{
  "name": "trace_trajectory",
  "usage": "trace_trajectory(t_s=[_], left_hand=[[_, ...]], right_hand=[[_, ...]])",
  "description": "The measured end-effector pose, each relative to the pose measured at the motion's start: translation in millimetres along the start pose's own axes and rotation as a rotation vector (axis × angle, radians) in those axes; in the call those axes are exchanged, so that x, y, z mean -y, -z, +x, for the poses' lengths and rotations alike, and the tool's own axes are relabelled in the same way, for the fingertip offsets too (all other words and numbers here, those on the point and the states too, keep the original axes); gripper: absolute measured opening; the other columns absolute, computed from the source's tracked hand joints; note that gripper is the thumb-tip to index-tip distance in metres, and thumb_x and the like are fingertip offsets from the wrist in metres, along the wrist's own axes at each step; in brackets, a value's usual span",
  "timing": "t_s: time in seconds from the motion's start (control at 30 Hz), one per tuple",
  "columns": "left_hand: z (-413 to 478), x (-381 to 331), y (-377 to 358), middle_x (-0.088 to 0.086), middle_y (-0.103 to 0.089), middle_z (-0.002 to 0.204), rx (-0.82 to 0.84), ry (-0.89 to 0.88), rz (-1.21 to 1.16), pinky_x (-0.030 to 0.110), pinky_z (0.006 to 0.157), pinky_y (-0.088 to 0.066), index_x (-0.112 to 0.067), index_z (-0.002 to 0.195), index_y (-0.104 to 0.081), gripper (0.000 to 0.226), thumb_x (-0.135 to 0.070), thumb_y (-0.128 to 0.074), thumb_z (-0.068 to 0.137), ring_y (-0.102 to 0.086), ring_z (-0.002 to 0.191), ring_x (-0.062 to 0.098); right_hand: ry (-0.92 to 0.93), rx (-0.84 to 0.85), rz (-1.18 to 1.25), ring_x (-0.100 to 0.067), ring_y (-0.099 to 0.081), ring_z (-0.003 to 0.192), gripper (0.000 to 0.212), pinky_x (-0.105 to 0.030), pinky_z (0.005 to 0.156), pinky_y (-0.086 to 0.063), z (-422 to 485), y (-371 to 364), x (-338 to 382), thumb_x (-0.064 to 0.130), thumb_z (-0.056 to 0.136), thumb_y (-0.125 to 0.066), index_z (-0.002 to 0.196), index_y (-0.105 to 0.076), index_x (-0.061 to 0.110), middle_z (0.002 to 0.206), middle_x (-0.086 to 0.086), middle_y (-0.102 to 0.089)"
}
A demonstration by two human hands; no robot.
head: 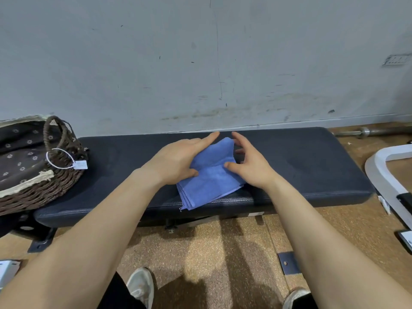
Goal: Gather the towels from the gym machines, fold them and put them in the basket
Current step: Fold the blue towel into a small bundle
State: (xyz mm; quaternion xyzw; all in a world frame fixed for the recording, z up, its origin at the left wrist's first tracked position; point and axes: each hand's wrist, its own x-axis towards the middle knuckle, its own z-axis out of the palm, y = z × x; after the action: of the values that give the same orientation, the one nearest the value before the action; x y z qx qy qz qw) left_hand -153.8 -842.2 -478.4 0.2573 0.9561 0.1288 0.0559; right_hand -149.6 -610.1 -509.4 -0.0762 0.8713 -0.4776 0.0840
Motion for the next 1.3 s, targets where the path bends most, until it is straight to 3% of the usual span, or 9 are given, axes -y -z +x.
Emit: trace_trajectory(t_s=[0.17,0.27,0.33,0.47,0.57,0.73,0.97,1.1,1.3], left_hand=[[-9.8,9.6,-2.9,-0.016,-0.054,0.121,-0.159,0.218,-0.24,0.032,0.092,-0.047,-0.043,0.151,-0.029,0.092,-0.035,-0.079,0.074,-0.051,0.106,0.007],[-15.6,23.6,-2.7,-0.014,-0.065,0.097,-0.099,0.478,-0.28,0.031,0.076,-0.051,-0.031,0.117,-0.062,0.052,-0.045,-0.08,0.07,-0.062,0.095,0.012],[-16.4,24.1,-4.2,-0.01,-0.069,0.083,-0.132,0.547,-0.507,0.025,0.066,-0.047,-0.025,0.097,-0.066,0.031,-0.033,-0.083,0.073,-0.066,0.079,0.011],[-12.0,16.8,-6.2,0.003,-0.072,0.082,-0.212,0.585,-0.849,0.019,0.047,-0.043,-0.013,0.102,-0.057,0.027,-0.016,-0.075,0.082,-0.064,0.049,0.015],[-11.6,12.7,-3.8,0.007,-0.069,0.094,-0.228,0.596,-0.962,0.02,0.042,-0.043,-0.013,0.107,-0.053,0.028,-0.013,-0.072,0.087,-0.071,0.058,0.021],[-18.4,12.1,3.3,0.006,-0.064,0.089,-0.202,0.479,-0.989,0.042,0.076,-0.062,-0.007,0.105,-0.054,0.027,-0.002,-0.072,0.085,-0.072,0.078,0.029],[-33.1,21.2,-3.6,0.004,-0.059,0.106,-0.09,0.234,-0.609,0.041,0.075,-0.054,-0.027,0.083,-0.055,0.032,-0.001,-0.072,0.074,-0.054,0.069,0.018],[-40.0,30.3,-13.8,-0.003,-0.057,0.116,-0.056,0.13,-0.51,0.04,0.088,-0.05,-0.034,0.082,-0.053,0.042,0.001,-0.073,0.069,-0.056,0.099,0.021],[-45.9,25.3,-19.3,-0.017,-0.055,0.12,-0.063,0.124,-0.405,0.027,0.093,-0.042,-0.026,0.08,-0.055,0.025,-0.042,-0.074,0.077,-0.05,0.116,0.003]], right_hand=[[-0.018,0.073,-0.021,-0.009,-0.067,0.097,0.052,-0.031,0.084,-0.057,10.9,8.0,-1.5,0.009,0.078,-0.079,0.123,-0.06,0.024,0.107,0.01,-0.069],[-0.066,0.05,-0.074,-0.017,-0.069,0.082,0.033,-0.036,0.078,-0.057,10.3,12.4,2.6,0.013,0.072,-0.085,0.095,-0.064,0.026,0.089,0.005,-0.071],[-0.1,0.073,0.001,-0.021,-0.07,0.078,0.029,-0.036,0.076,-0.057,8.3,14.8,8.6,0.009,0.074,-0.083,0.095,-0.067,0.02,0.087,-0.002,-0.074],[-0.193,0.073,0.164,-0.014,-0.062,0.058,0.026,-0.026,0.049,-0.041,3.5,20.7,17.1,0.002,0.082,-0.075,0.106,-0.07,0.012,0.09,-0.01,-0.076],[-0.231,0.045,0.25,-0.014,-0.067,0.061,0.026,-0.023,0.049,-0.043,2.5,21.8,17.7,-0.001,0.085,-0.072,0.108,-0.069,0.012,0.094,-0.01,-0.077],[-0.216,0.086,0.357,-0.021,-0.074,0.083,0.031,-0.033,0.08,-0.061,-1.1,22.3,11.0,-0.013,0.088,-0.06,0.106,-0.069,0.011,0.097,-0.011,-0.074],[-0.061,0.146,0.186,-0.03,-0.069,0.102,0.027,-0.041,0.094,-0.054,-16.5,21.7,-2.7,-0.014,0.082,-0.062,0.092,-0.065,0.011,0.115,-0.002,-0.071],[-0.001,0.155,0.146,-0.024,-0.068,0.107,0.032,-0.035,0.094,-0.054,-29.0,14.8,-5.0,-0.018,0.081,-0.059,0.089,-0.061,0.013,0.13,-0.003,-0.062],[0.054,0.132,-0.049,0.0,-0.058,0.119,0.006,-0.026,0.099,-0.044,-49.2,6.3,-3.1,0.026,0.084,-0.068,0.085,-0.062,0.028,0.134,0.017,-0.058]])
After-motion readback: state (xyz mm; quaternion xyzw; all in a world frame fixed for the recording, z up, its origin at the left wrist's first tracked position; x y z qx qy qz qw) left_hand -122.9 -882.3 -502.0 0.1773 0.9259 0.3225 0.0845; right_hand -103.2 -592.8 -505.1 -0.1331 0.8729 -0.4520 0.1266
